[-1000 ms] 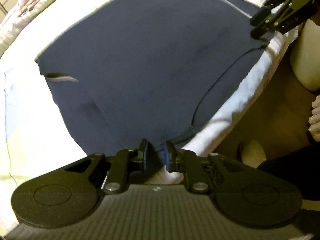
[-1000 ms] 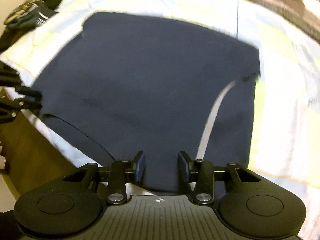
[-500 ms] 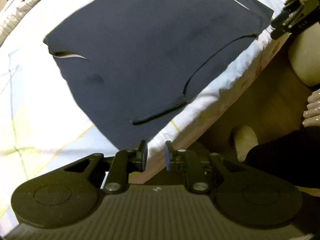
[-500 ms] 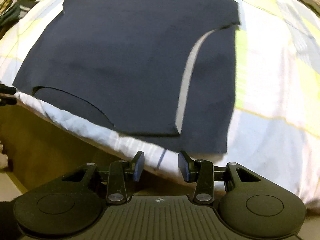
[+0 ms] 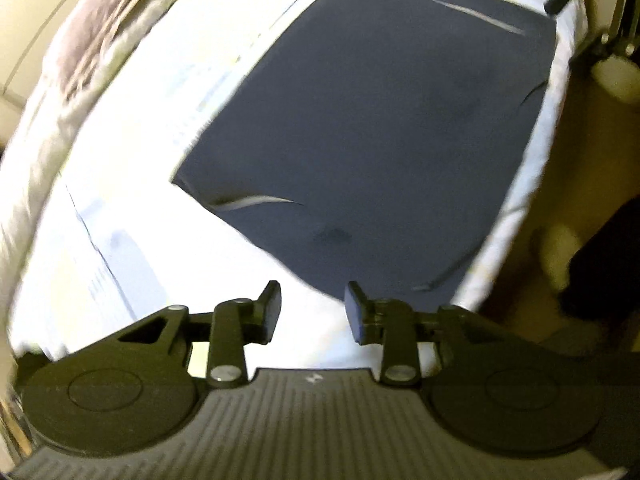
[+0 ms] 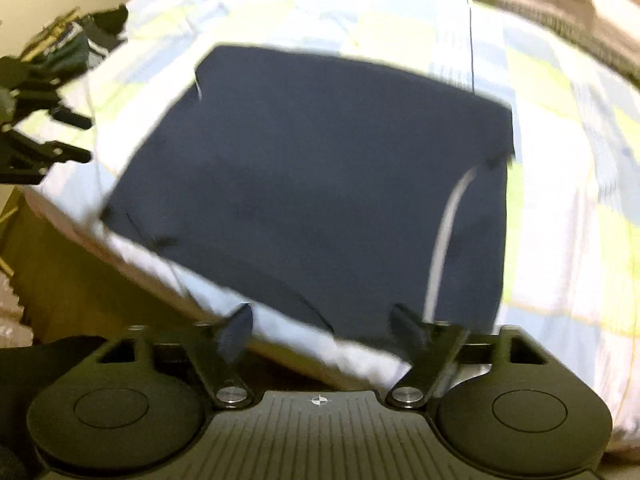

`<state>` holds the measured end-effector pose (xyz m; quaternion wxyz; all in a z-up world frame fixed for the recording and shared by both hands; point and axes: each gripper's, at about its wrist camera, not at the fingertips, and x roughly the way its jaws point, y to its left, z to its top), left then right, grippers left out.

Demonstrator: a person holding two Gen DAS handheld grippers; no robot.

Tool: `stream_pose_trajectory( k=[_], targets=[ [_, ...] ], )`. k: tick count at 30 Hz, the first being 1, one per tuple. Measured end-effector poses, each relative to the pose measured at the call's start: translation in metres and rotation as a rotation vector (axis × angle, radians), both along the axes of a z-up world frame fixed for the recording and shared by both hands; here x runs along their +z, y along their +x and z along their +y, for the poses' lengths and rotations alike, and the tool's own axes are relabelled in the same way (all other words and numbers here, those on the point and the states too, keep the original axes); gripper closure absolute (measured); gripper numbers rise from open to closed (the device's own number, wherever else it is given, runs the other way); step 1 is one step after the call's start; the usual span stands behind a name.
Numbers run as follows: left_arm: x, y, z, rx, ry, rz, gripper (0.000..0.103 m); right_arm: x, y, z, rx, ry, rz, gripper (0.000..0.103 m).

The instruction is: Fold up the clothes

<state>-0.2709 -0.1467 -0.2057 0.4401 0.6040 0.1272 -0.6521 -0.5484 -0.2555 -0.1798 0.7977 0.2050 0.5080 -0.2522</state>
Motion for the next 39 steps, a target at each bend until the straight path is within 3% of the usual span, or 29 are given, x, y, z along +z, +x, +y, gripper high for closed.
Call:
stream_pose_trajectory(
  k=[2, 8, 10, 14, 20, 26, 33, 39],
  targets=[
    [-0.004, 0.02, -0.011, -0.098, -0.027, -0.026, 0.067, 0.0, 0.019, 0.008, -0.015, -0.02, 0.005, 0.023],
    [-0.037, 0.085, -0.041, -0.478, -0.148, -0.081, 0.065, -0.012, 0.087, 0.045, -0.11, -0.092, 0.073, 0.024],
    [-0.048, 0.105, -0.05, -0.602, -0.19, -0.101, 0.057, -0.018, 0.111, 0.06, -0.157, -0.095, 0.093, 0.024],
    [-0.07, 0.126, -0.063, -0.837, -0.278, -0.147, 0.042, -0.03, 0.163, 0.092, -0.192, -0.098, 0.129, 0.024],
    [-0.114, 0.147, -0.087, -1.144, -0.382, -0.231, 0.038, -0.058, 0.224, 0.121, -0.179, -0.099, 0.172, 0.023],
    [-0.141, 0.156, -0.11, -1.307, -0.475, -0.267, 0.038, -0.078, 0.251, 0.129, -0.207, -0.108, 0.173, 0.023],
    [-0.144, 0.155, -0.12, -1.361, -0.522, -0.226, 0.039, -0.086, 0.276, 0.137, -0.178, -0.15, 0.195, 0.023],
    [-0.142, 0.146, -0.125, -1.391, -0.52, -0.199, 0.04, -0.101, 0.298, 0.131, -0.086, -0.158, 0.24, 0.023]
  ],
)
